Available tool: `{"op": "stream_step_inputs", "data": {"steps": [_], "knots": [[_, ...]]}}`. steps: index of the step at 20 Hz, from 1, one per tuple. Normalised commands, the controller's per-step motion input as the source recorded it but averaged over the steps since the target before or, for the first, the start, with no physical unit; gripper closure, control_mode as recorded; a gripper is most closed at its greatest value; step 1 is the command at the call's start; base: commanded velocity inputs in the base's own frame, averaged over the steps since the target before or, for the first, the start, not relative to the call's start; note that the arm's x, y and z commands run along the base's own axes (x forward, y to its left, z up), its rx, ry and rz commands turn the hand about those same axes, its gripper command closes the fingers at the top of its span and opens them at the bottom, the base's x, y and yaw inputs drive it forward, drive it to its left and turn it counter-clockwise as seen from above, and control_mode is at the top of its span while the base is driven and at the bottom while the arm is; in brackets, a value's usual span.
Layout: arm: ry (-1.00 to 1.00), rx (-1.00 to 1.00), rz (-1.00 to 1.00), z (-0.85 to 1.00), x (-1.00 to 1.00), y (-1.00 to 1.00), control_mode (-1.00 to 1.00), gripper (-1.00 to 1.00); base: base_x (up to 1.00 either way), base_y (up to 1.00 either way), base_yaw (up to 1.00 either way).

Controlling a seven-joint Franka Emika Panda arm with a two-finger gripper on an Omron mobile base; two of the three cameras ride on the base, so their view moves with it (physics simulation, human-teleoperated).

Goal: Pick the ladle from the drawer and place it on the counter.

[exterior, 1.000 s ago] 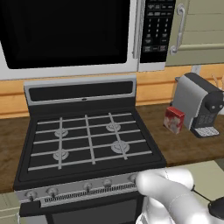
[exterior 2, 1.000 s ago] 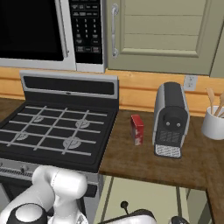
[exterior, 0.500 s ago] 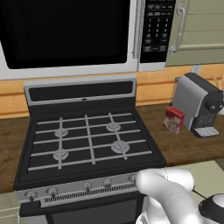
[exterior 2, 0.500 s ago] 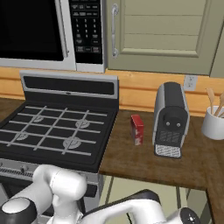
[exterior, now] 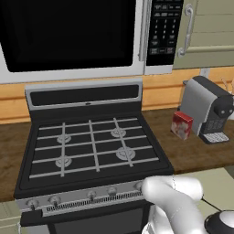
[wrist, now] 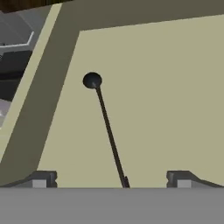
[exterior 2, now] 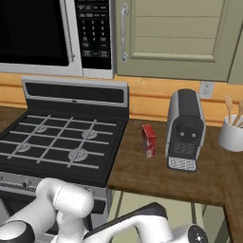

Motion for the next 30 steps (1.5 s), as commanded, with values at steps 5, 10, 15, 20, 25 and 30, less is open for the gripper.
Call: {"op": "stream_step_inputs", "data": {"steps": [5,10,15,20,25,30], "knots": [[-0.18,0.01,0.23,-0.27,0.48,0.38,-1.0,-1.0,0.0,0.0,0.0],[-0.25,0.0,0.05,-0.39,0.21,0.41,-1.0,-1.0,0.0,0.0,0.0],[-0.29,0.0,0.0,-0.12,0.4,0.22,-1.0,-1.0,0.0,0.0,0.0],[-0.17,0.0,0.0,-0.2,0.44,0.08,-1.0,-1.0,0.0,0.0,0.0],[0.0,0.0,0.0,-0.32,0.14,0.04,-1.0,-1.0,0.0,0.0,0.0],[0.0,0.0,0.0,-0.42,0.13,0.12,-1.0,-1.0,0.0,0.0,0.0]]}}
